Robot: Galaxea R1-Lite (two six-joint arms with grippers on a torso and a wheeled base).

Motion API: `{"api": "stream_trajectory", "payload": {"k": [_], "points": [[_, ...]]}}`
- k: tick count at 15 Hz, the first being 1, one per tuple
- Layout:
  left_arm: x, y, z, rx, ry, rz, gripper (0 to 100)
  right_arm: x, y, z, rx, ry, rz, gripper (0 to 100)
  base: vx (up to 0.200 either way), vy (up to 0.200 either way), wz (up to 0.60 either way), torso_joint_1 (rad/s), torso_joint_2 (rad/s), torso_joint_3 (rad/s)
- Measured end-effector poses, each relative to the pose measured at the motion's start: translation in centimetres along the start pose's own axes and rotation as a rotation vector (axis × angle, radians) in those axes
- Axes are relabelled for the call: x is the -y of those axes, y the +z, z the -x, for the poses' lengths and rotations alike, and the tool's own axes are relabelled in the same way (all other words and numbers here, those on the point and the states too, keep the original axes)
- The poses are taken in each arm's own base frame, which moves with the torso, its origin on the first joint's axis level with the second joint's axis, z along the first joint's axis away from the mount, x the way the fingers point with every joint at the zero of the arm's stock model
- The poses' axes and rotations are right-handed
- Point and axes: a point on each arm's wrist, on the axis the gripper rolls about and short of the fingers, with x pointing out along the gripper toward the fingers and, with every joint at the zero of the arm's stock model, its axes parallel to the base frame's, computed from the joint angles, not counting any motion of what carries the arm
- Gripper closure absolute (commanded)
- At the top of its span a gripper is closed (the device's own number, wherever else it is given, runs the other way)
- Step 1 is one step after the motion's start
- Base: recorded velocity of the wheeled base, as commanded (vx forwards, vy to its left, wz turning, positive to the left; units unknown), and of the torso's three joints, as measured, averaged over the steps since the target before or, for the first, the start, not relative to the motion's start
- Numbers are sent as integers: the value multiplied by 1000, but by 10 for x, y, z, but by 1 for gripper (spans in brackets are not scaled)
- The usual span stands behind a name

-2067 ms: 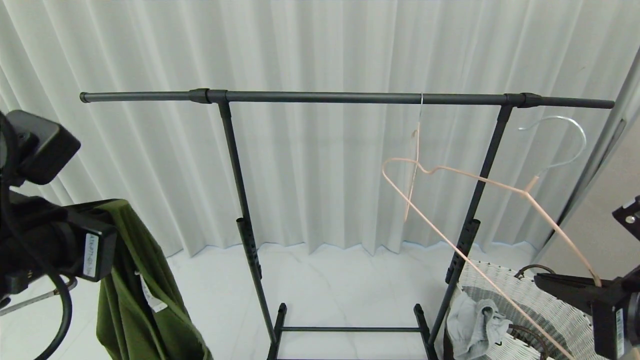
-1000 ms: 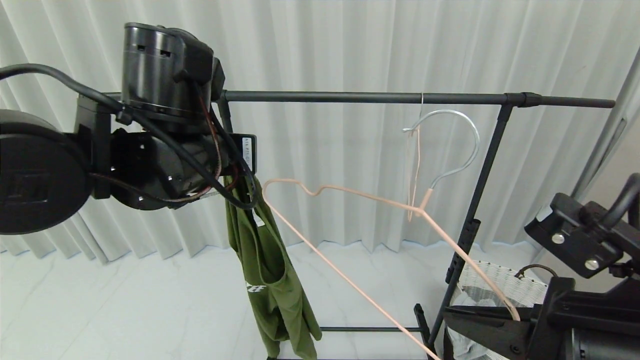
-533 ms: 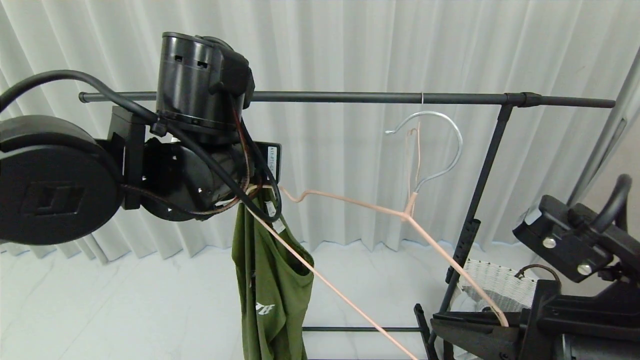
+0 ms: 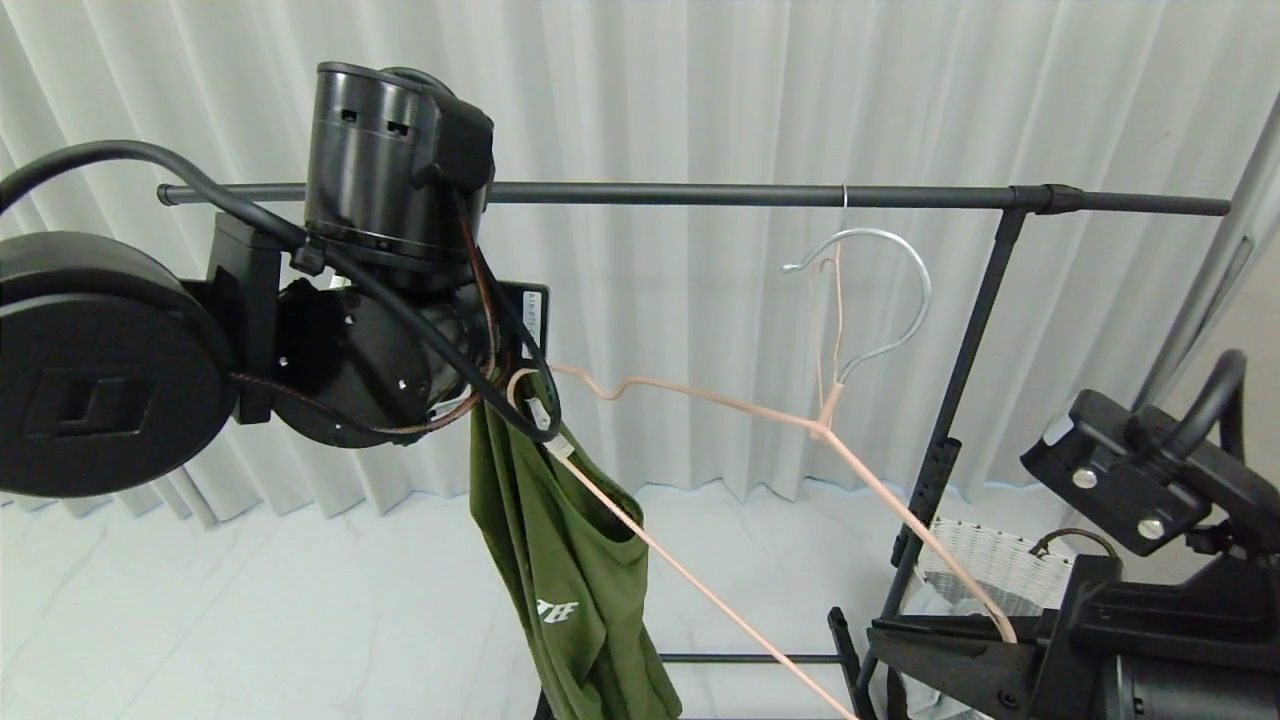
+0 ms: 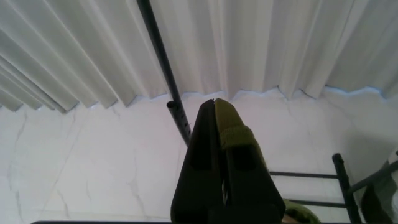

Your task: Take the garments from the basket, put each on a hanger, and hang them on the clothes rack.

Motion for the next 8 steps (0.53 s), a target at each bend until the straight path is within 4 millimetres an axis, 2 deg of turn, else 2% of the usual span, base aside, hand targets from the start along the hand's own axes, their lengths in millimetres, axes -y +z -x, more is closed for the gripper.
{"api": "stream_trajectory", "payload": {"k": [8], "points": [[6, 1, 16, 21, -48, -5, 100, 1, 8, -2, 20, -8, -11, 100, 0, 0, 0, 0, 0, 0]]}}
